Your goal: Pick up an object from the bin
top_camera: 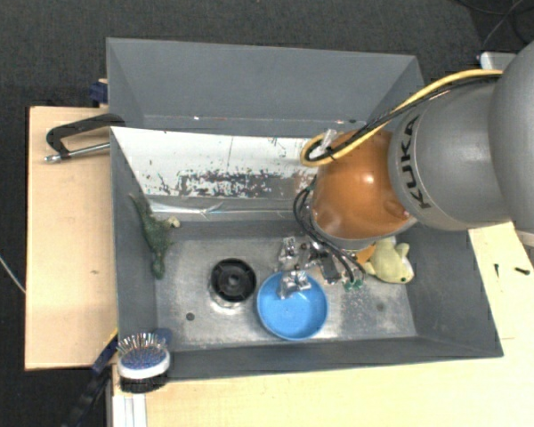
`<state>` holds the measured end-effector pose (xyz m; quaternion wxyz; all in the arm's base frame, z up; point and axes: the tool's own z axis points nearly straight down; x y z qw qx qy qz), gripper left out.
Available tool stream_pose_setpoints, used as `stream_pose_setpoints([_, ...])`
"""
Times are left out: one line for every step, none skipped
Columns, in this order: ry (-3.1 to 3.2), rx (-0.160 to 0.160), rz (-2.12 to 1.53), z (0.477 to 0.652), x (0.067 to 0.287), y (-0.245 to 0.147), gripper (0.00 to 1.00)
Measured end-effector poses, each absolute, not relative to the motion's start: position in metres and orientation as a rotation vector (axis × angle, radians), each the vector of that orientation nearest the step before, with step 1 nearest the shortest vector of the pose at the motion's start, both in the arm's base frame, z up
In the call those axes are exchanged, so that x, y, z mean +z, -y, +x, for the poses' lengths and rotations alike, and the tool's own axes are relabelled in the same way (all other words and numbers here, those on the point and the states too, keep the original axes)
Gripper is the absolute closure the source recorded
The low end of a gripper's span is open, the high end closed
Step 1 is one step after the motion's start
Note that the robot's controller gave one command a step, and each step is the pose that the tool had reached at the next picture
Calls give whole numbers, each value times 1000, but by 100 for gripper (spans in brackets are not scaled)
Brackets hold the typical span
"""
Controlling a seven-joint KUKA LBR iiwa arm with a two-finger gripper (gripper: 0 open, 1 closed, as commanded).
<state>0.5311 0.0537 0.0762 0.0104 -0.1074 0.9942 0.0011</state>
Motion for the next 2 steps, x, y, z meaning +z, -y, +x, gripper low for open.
stream_pose_setpoints([-3017,-6,-835,553,184,24,100])
stream_pose_setpoints([-3022,-5,-798,566,292,16,100])
